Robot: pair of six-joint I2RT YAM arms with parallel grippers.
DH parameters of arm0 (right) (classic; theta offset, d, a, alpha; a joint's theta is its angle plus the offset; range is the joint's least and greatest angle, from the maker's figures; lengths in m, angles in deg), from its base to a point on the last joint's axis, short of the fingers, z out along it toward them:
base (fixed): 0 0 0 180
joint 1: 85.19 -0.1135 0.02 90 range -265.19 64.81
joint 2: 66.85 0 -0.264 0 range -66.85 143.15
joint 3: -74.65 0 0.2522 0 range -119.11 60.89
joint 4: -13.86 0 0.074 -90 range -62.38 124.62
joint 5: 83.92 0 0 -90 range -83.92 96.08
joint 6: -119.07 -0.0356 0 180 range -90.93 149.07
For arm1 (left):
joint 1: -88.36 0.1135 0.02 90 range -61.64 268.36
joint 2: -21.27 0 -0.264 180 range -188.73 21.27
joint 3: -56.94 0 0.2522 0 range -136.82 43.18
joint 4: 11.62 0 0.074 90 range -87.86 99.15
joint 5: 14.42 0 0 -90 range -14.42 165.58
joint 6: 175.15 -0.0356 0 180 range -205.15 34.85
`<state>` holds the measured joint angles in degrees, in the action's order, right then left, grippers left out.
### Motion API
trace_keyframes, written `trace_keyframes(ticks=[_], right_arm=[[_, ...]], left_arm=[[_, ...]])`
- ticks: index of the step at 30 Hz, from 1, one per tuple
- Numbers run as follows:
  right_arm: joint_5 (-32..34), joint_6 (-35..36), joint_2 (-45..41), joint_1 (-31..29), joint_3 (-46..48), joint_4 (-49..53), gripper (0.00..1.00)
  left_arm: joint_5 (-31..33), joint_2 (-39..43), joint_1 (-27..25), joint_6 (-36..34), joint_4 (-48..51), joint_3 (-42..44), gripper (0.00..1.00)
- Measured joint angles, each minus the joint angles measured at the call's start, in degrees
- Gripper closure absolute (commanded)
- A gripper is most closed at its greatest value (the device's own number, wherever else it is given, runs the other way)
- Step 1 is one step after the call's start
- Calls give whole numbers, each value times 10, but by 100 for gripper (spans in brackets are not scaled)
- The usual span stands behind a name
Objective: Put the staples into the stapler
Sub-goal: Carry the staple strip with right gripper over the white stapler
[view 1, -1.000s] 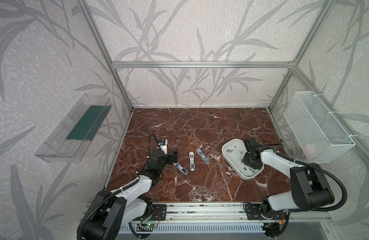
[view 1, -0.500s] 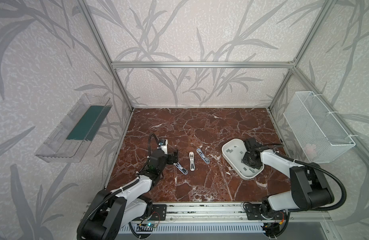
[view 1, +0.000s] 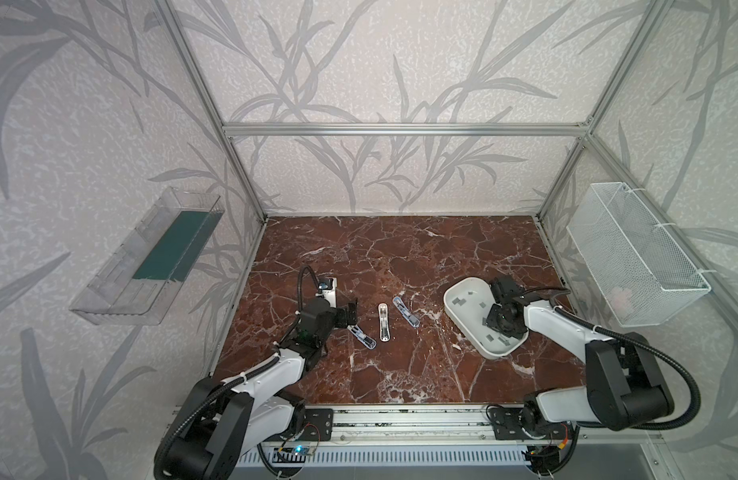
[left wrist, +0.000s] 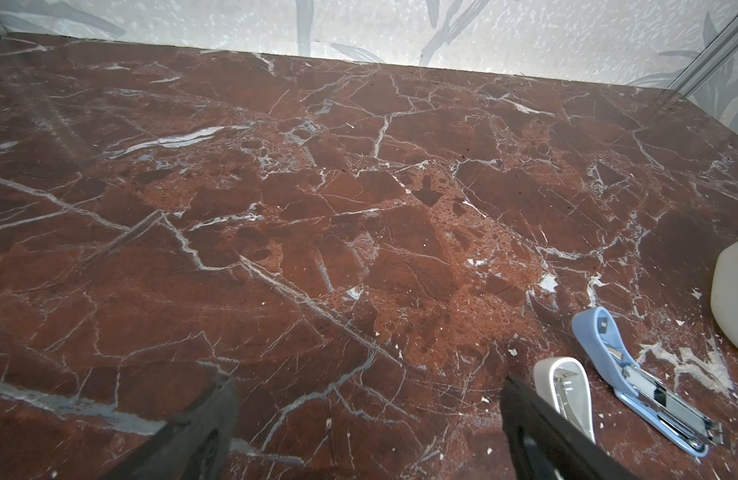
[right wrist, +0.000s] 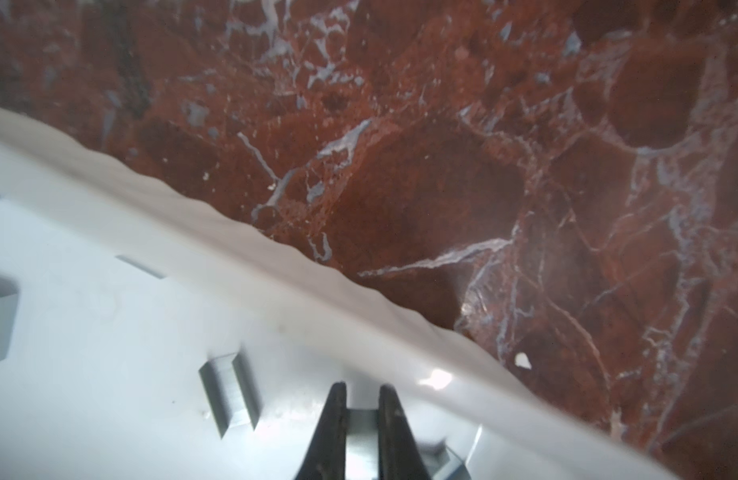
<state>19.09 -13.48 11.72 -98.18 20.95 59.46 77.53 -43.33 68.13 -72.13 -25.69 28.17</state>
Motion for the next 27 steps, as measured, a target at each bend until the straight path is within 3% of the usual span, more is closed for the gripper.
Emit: trace_keyframes(ticks=[7, 15, 22, 27], right_arm=[[25, 35, -64, -43, -50, 25, 91], [66, 101, -94, -152, -94, -5, 91], [85, 170, -2, -274, -179, -69, 91], [85, 172, 77, -350, -231, -99, 92]], left_arm=[[7, -9, 0, 0, 3, -9, 1], [27, -7, 0, 1, 2, -9, 1], [57, -6, 0, 8, 10, -9, 1], [96, 3, 1, 26, 30, -9, 1]])
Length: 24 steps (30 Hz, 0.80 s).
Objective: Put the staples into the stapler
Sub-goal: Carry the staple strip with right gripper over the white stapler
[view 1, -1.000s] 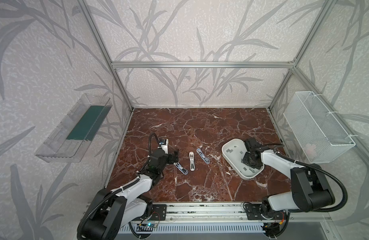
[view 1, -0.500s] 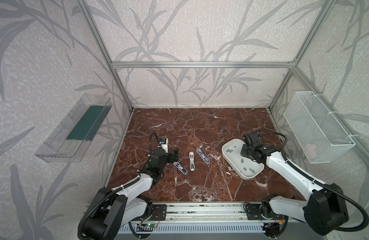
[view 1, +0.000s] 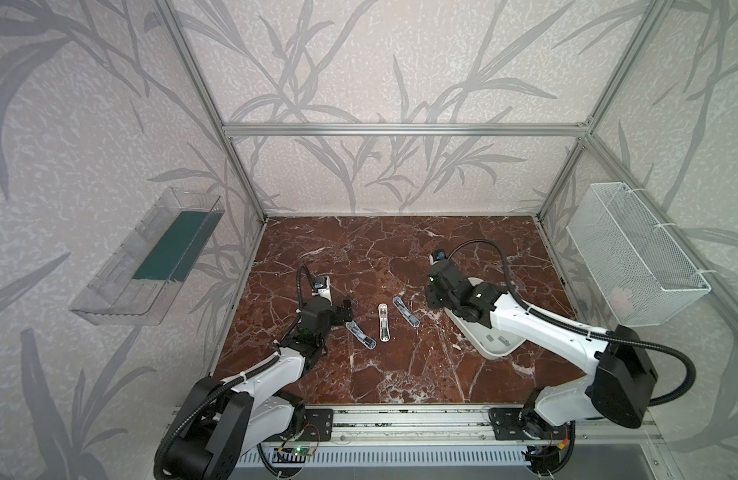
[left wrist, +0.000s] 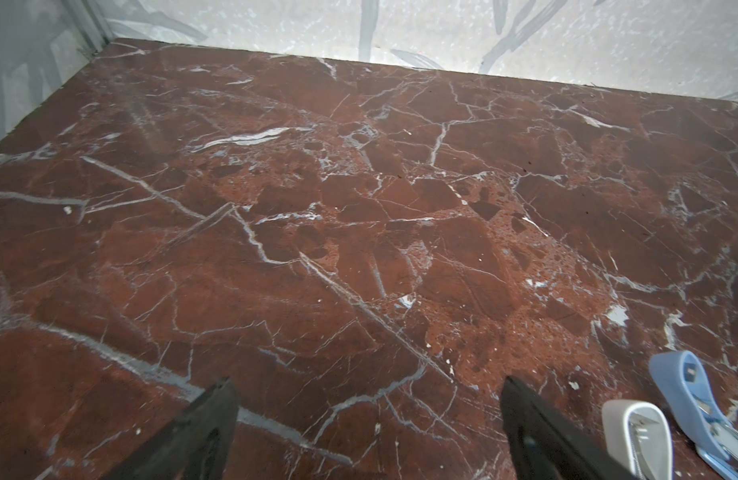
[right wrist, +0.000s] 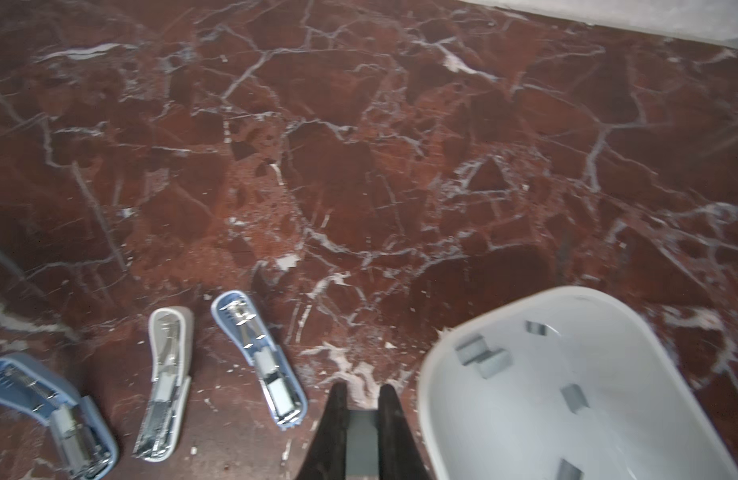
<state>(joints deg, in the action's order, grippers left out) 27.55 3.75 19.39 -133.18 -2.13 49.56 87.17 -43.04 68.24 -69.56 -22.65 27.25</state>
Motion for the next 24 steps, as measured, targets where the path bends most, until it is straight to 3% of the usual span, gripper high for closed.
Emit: trace_keyframes(ticks=[12, 24], right_arm=[[-19, -69, 183, -108, -63, -30, 94], [-10, -118, 192, -170, -85, -11, 94]], left_arm=[[44, 14, 2, 31, 34, 0, 1], [47, 52, 2, 41, 37, 3, 1]])
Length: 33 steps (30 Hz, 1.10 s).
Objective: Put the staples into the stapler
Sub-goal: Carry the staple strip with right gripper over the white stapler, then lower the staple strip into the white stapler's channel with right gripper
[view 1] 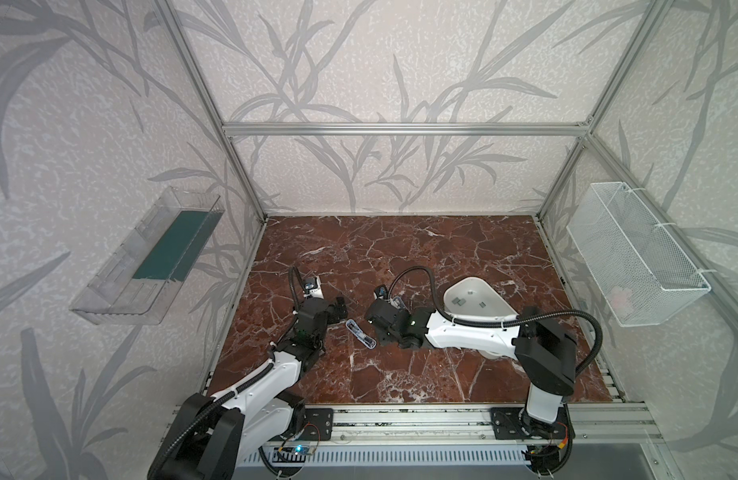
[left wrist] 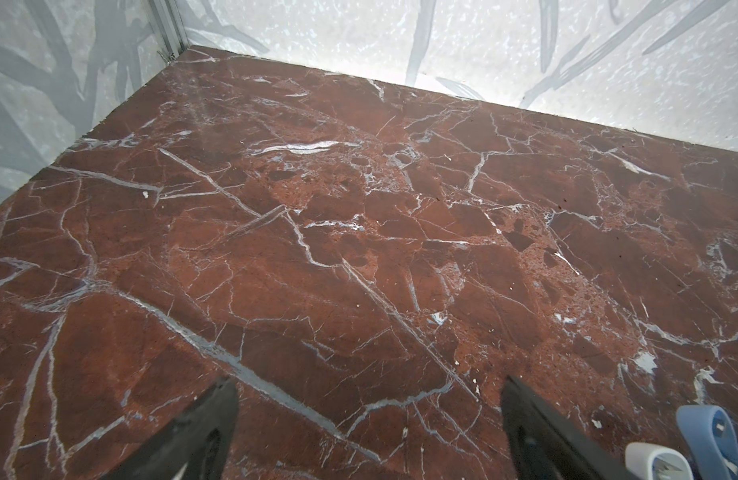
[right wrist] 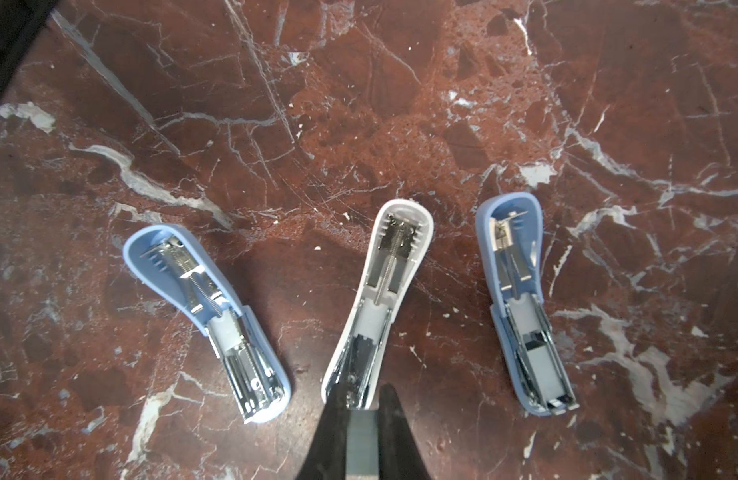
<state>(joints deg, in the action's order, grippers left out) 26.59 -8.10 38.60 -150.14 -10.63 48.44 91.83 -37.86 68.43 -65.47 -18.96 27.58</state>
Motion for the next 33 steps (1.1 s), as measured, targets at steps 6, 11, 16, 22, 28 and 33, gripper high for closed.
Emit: trace_keyframes(ticks=[6, 11, 16, 22, 28, 33], right_arm=[[6, -32, 9, -7, -1, 14, 94], [15, -59, 38, -6, -37, 43, 95], [16, -85, 65, -6, -73, 60, 94], [16, -113, 81, -6, -79, 75, 94], [19, -127, 88, -7, -84, 83, 94], [21, -128, 96, -9, -100, 91, 94]], left_arm=[[-1, 0, 0, 3, 1, 1, 1], [-3, 0, 0, 5, 1, 1, 1], [-9, 0, 0, 5, 0, 2, 1], [-14, 0, 0, 5, 0, 5, 1], [-18, 2, 0, 5, 0, 5, 1], [-23, 2, 0, 5, -1, 6, 1]])
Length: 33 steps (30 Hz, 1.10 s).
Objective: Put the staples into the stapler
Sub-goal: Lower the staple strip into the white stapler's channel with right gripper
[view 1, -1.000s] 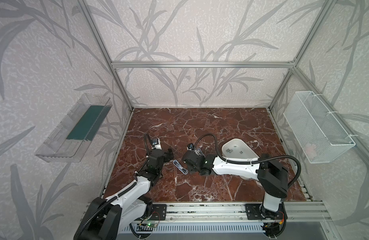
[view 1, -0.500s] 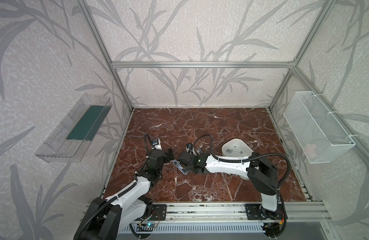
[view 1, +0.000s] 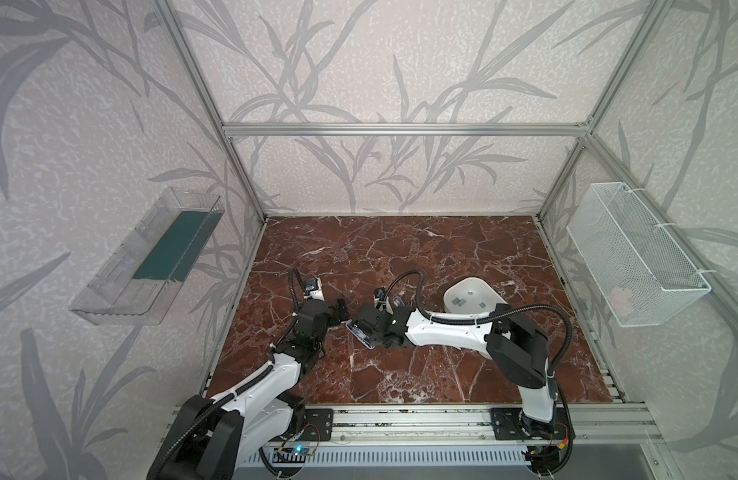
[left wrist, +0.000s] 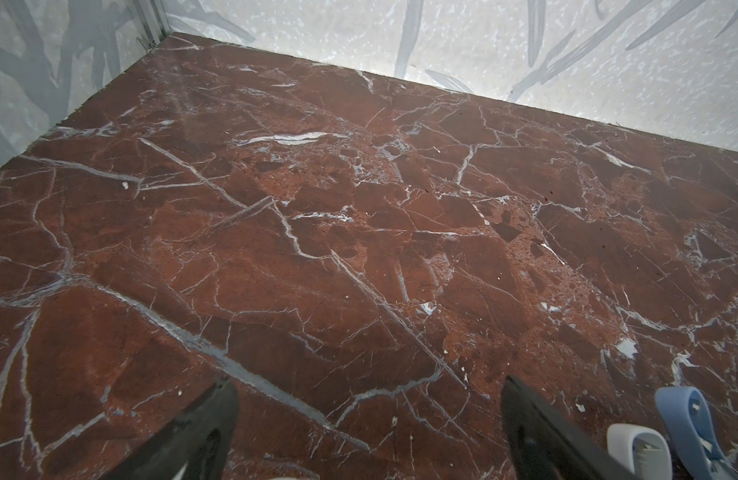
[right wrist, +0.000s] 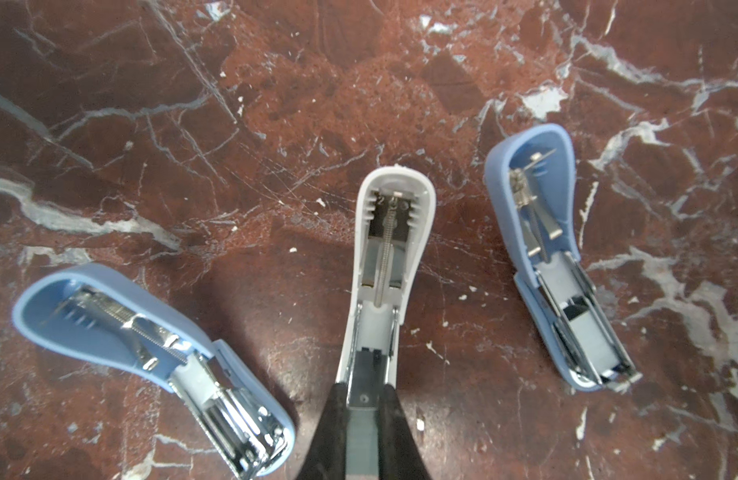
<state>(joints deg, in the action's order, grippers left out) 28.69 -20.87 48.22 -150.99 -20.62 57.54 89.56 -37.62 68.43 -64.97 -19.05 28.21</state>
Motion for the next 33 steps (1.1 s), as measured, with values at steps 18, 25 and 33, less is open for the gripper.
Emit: trace_keyframes(ticks=[18, 25, 33], right_arm=[[14, -6, 13, 0, -12, 4, 94], [14, -10, 13, 0, -12, 4, 95], [15, -11, 16, 0, -12, 4, 95]], left_arm=[[-6, 0, 0, 0, 0, 1, 1], [-6, 0, 0, 0, -1, 1, 1], [-7, 0, 0, 0, -1, 1, 1]])
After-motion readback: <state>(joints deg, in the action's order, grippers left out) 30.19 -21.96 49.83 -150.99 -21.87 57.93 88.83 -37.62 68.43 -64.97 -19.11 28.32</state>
